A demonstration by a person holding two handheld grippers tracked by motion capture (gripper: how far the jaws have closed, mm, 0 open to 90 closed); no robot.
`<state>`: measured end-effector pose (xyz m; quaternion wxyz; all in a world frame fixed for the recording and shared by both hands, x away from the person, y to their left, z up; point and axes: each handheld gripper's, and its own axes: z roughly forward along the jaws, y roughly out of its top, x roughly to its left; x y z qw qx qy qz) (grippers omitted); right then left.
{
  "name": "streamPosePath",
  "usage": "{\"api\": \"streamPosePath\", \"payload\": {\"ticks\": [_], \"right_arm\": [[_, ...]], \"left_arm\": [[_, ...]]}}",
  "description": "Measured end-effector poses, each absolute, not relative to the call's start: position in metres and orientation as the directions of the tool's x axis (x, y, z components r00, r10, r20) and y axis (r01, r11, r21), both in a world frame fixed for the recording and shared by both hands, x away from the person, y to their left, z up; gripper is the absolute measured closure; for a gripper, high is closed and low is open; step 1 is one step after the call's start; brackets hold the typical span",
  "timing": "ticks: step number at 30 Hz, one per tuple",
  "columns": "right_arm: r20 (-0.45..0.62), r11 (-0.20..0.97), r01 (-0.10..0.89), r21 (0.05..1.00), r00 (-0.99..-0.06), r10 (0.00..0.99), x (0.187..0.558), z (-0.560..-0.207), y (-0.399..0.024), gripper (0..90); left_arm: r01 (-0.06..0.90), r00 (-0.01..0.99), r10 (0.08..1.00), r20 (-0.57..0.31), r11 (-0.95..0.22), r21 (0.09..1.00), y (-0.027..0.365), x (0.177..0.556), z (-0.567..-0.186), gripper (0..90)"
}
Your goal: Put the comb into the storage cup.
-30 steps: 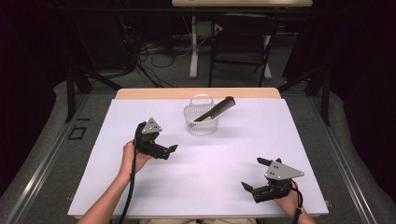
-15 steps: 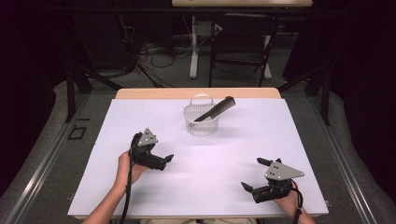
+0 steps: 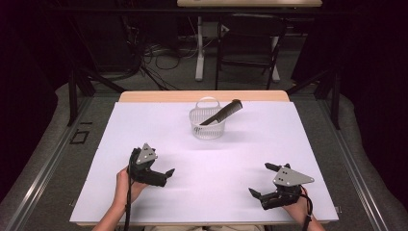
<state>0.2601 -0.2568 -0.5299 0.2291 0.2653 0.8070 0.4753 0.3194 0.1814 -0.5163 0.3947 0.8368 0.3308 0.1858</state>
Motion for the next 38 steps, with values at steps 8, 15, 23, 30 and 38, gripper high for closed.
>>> {"api": "streamPosePath", "payload": {"ticks": [8,15,23,30,38], "right_arm": [[-0.114,0.410,0.216,0.886,-0.756,0.644,0.260,-0.530,-0.256,0.8],[-0.113,0.410,0.218,0.886,-0.755,0.645,0.261,-0.531,-0.257,0.8],[-0.111,0.408,0.222,0.886,-0.752,0.650,0.262,-0.531,-0.257,0.8],[-0.111,0.412,0.226,0.883,-0.752,0.650,0.262,-0.532,-0.256,0.7],[-0.112,0.418,0.228,0.879,-0.755,0.646,0.263,-0.533,-0.255,0.6]], "left_arm": [[0.395,0.704,0.706,0.072,-0.474,0.787,0.186,0.303,-0.520,0.0],[0.399,0.698,0.712,0.073,-0.471,0.787,0.191,0.289,-0.526,0.0],[0.394,0.685,0.725,0.072,-0.451,0.801,0.200,0.273,-0.527,0.0],[0.398,0.671,0.738,0.068,-0.437,0.807,0.207,0.262,-0.528,0.0],[0.402,0.667,0.742,0.066,-0.433,0.807,0.211,0.262,-0.529,0.0]]}}
